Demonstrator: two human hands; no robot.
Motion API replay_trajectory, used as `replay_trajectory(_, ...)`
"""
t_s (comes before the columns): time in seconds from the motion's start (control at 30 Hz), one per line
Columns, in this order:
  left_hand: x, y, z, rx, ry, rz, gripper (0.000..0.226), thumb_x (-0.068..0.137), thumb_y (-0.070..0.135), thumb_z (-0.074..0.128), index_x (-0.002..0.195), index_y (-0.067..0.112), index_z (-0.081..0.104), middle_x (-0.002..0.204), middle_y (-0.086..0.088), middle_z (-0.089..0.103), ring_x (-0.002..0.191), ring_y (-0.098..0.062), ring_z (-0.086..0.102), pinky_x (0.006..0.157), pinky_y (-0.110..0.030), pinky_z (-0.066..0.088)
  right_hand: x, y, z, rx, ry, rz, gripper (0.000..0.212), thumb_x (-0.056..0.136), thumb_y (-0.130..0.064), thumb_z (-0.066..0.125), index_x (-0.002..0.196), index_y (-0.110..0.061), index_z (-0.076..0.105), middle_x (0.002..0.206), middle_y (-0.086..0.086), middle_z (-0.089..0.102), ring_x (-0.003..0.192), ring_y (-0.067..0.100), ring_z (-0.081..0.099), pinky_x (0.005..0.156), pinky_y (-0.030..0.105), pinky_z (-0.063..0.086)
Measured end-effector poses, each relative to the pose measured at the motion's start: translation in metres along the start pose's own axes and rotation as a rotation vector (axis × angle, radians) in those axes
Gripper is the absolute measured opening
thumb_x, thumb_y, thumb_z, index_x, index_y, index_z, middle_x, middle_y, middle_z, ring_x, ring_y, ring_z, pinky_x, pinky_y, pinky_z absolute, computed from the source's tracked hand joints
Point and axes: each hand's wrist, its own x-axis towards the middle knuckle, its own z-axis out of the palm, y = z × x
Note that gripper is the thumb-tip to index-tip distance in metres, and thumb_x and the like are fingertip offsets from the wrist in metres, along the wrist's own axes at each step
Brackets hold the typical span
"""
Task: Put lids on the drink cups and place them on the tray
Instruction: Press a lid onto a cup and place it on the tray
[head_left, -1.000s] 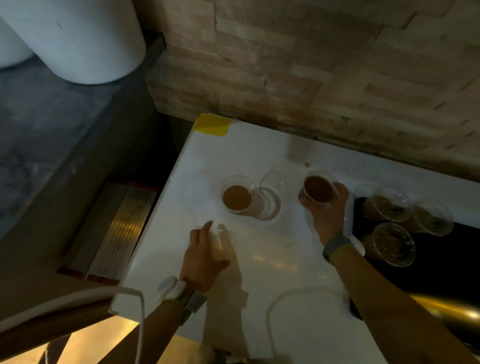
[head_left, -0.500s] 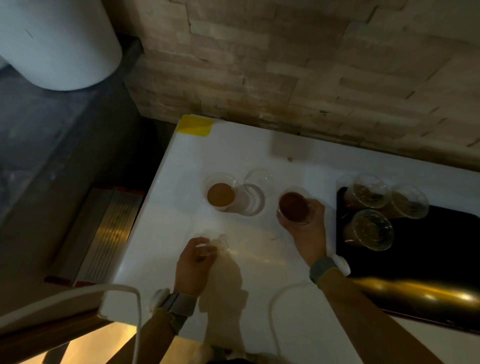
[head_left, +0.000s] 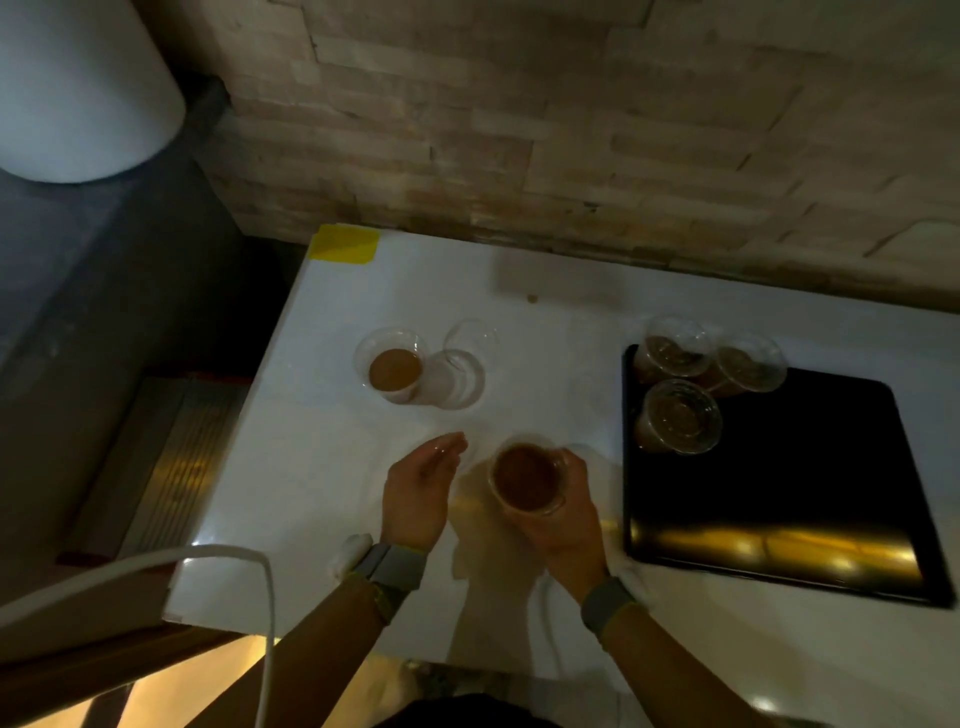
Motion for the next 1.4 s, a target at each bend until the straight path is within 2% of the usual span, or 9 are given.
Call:
replay_trajectory(0.23, -0.018, 0.004, 0.030, 0.293, -0.138, 0.255, 0.032, 0.095, 0.026, 0.056, 0.127, 0.028, 0.058, 0.127, 0.005, 0.063, 0.118, -0.008, 0.057, 0.104, -0.035, 0.046, -0.024, 0.010, -0.012, 0.017, -0.101, 0.012, 0.052, 0.077, -0.038, 0.081, 0.124, -0.034, 0.058, 0.119, -0.008, 0.068, 0.114, 0.016, 0.063, 0.098, 0.037, 0.053)
replay_trajectory(0.37, -0.021, -0.004, 0.033, 0.479, -0.180, 0.447, 0.042, 0.093, 0.027, 0.057, 0.133, 0.034, 0.048, 0.139, 0.008, 0.052, 0.133, -0.016, 0.044, 0.109, -0.038, 0.040, -0.034, 0.032, -0.030, 0.081, -0.119, 0.093, 0.058, 0.097, 0.004, 0.054, 0.144, -0.025, 0.039, 0.138, 0.000, 0.057, 0.125, 0.014, 0.057, 0.092, 0.025, 0.053)
replay_trajectory(0.47, -0.021, -0.010, 0.030, 0.661, -0.271, 0.556, 0.050, 0.091, 0.036, 0.058, 0.139, 0.029, 0.044, 0.149, 0.006, 0.039, 0.144, -0.019, 0.025, 0.113, -0.035, 0.031, -0.040, 0.036, -0.049, 0.133, -0.144, 0.151, 0.060, 0.096, 0.010, 0.050, 0.141, -0.030, 0.040, 0.145, -0.005, 0.047, 0.128, 0.005, 0.051, 0.095, 0.024, 0.051)
replay_trajectory(0.63, -0.027, -0.016, 0.027, 0.801, -0.352, 0.702, 0.052, 0.091, 0.046, 0.050, 0.138, 0.024, 0.046, 0.152, 0.013, 0.028, 0.146, -0.015, 0.013, 0.114, -0.025, 0.022, -0.037, 0.037, -0.067, 0.140, -0.115, 0.094, 0.062, 0.092, 0.019, 0.045, 0.133, -0.028, 0.050, 0.144, 0.008, 0.050, 0.126, 0.021, 0.054, 0.098, 0.041, 0.050)
replay_trajectory(0.77, -0.032, -0.020, 0.026, 0.849, -0.373, 0.696, 0.054, 0.094, 0.046, 0.047, 0.142, 0.021, 0.042, 0.154, 0.008, 0.026, 0.147, -0.021, 0.014, 0.115, -0.033, 0.026, -0.033, 0.034, -0.069, -0.032, -0.146, 0.021, 0.057, 0.097, -0.012, 0.058, 0.137, -0.051, 0.045, 0.141, -0.014, 0.051, 0.131, 0.006, 0.048, 0.104, 0.034, 0.046)
replay_trajectory(0.93, -0.025, -0.019, 0.026, 0.857, -0.366, 0.740, 0.045, 0.095, 0.034, 0.053, 0.138, 0.021, 0.048, 0.152, 0.003, 0.035, 0.144, -0.027, 0.023, 0.114, -0.037, 0.031, -0.018, 0.022, -0.069, -0.373, -0.310, -0.142, 0.067, 0.094, -0.052, 0.055, 0.146, -0.058, 0.014, 0.158, -0.030, 0.015, 0.144, -0.010, 0.014, 0.114, 0.012, 0.014)
replay_trajectory(1.1, -0.012, -0.012, 0.020, 0.748, -0.363, 0.609, 0.072, 0.085, 0.058, 0.057, 0.146, 0.028, 0.031, 0.154, 0.010, 0.028, 0.140, -0.014, 0.027, 0.112, -0.034, 0.030, -0.001, 0.008, -0.068, -0.556, -0.389, -0.264, 0.081, 0.088, -0.067, 0.048, 0.154, -0.027, 0.023, 0.159, -0.019, 0.014, 0.143, -0.005, 0.012, 0.111, 0.004, -0.001)
replay_trajectory(1.3, 0.002, -0.011, 0.010, 0.649, -0.444, 0.399, 0.090, 0.070, 0.069, 0.066, 0.144, 0.044, 0.021, 0.150, 0.012, 0.036, 0.134, -0.004, 0.033, 0.112, -0.032, 0.033, 0.004, -0.002, -0.072, -0.579, -0.408, -0.186, 0.085, 0.084, -0.057, 0.066, 0.153, -0.023, 0.029, 0.155, 0.000, 0.039, 0.141, 0.016, 0.035, 0.117, 0.029, 0.025)
replay_trajectory(1.4, 0.003, -0.013, 0.009, 0.552, -0.464, 0.333, 0.091, 0.065, 0.071, 0.067, 0.142, 0.047, 0.026, 0.147, 0.014, 0.041, 0.130, -0.006, 0.043, 0.107, -0.033, 0.040, 0.003, -0.005, -0.071, -0.589, -0.414, -0.159, 0.084, 0.085, -0.057, 0.065, 0.153, -0.028, 0.027, 0.154, -0.003, 0.042, 0.139, 0.016, 0.037, 0.113, 0.026, 0.026)
